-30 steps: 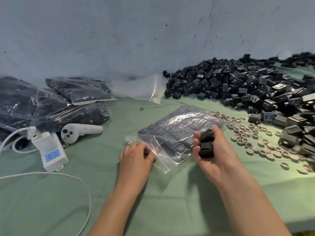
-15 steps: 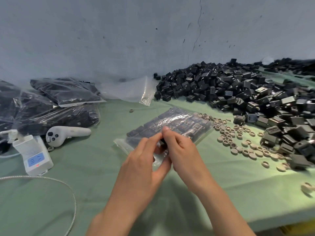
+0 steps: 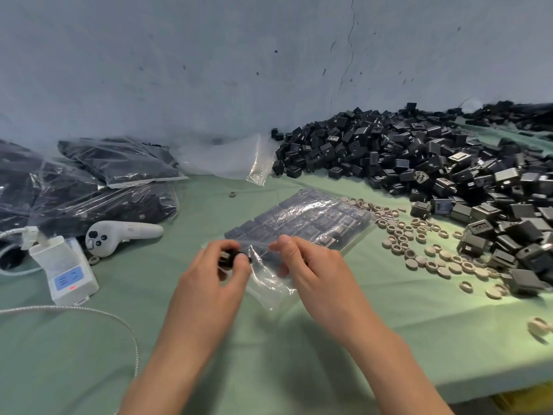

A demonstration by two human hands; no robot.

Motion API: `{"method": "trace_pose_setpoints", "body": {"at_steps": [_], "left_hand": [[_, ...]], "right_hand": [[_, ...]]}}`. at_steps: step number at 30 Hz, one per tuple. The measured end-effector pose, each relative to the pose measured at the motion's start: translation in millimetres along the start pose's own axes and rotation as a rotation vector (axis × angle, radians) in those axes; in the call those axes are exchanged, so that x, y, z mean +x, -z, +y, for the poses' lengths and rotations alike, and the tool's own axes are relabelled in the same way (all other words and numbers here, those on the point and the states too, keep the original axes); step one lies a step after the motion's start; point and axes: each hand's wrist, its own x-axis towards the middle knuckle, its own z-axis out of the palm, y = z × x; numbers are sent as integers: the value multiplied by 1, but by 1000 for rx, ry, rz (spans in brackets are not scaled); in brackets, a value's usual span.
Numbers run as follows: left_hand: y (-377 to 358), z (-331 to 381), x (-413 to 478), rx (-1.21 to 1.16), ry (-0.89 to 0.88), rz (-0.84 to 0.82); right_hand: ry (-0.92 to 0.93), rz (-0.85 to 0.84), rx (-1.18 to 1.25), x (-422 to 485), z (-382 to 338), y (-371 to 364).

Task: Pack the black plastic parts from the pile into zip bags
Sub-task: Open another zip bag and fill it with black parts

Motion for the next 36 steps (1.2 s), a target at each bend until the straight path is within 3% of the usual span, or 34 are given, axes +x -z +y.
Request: {"method": "trace_pose_setpoints", "body": {"at_steps": [5, 17, 24, 32, 36], "left_hand": [[13, -35, 4, 66, 191, -80], [-19, -31, -4, -50, -7, -226], [-29, -30, -3, 22, -69, -183], [-36, -24, 9, 138, -1, -178], [-14, -27, 7, 31, 24, -23]], "right_hand": [[-128, 99, 15, 2, 7, 6], [-340, 137, 21, 3, 12, 7], [-350, 184, 35, 5, 18, 9], [-257, 250, 57, 3, 20, 11], [-176, 245, 231, 5, 13, 14]]}}
